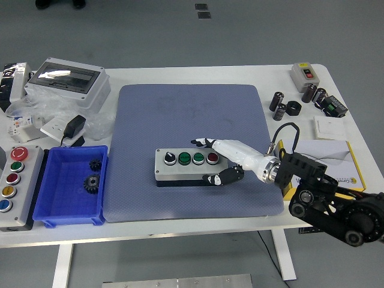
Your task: Pick up the button,place it on the desk,press the button,press the button
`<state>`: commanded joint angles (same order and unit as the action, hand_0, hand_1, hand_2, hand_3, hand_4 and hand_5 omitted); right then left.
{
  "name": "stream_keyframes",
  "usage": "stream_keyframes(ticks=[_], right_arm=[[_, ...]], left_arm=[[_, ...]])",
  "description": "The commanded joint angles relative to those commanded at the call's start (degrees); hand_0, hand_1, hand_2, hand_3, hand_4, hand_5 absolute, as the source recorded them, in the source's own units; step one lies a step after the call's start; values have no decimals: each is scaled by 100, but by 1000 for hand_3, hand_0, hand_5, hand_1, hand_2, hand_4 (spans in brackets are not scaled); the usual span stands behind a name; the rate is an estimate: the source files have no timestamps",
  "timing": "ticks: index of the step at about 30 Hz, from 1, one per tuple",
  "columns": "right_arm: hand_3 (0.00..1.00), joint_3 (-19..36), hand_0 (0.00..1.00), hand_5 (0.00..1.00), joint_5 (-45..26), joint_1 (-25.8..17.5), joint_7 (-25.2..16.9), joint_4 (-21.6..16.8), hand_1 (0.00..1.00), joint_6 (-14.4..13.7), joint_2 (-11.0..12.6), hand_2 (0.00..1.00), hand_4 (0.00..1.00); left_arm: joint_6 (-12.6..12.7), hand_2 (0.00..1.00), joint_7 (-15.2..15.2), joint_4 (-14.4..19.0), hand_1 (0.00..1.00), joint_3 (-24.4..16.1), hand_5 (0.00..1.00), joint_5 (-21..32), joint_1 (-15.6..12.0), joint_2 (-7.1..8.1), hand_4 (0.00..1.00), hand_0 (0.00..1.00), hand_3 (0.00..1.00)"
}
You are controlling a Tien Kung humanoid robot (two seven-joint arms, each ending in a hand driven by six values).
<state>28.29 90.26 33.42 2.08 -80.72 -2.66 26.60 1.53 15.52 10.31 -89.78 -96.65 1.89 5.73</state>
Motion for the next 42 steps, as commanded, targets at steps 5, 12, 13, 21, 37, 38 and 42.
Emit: stream_keyframes(ticks=[5,12,13,21,37,38,42], right_arm=[[998,185,944,157,-233,-50,-70,-250,933,199,171,988,779],[998,847,960,170,-686,-321,-162,-963,945,337,597,998,785],[998,943,960,170,-752,-362,-150,-1062,945,335,659,998,785],[998,1396,970,184,-804,-486,378,-1578,948,415,934,998,783],[774,1676,166,233,-595,-301,2017,-2082,356,1910,1177,453,495],[774,1626,166,233,-620,-271,2039,-2068,356,1931,1162,453,495],[746,1408,64,29,-688,-136,2044,-1980,209,1916,1027,229,290]], left_arm=[[-10,554,11,0,609,-10,315,-42,9,-5,599,617,604],[-14,553,16,0,608,-14,303,-60,11,-17,593,617,603],[-14,553,17,0,608,-12,303,-55,8,-18,593,617,603],[-8,551,17,0,604,-21,276,-43,6,-26,573,616,601],[-2,550,28,0,604,21,268,37,-8,-39,571,615,600],[-1,550,30,0,604,20,268,37,-8,-39,571,615,600],[-1,550,36,0,604,25,267,37,-8,-39,570,615,600]])
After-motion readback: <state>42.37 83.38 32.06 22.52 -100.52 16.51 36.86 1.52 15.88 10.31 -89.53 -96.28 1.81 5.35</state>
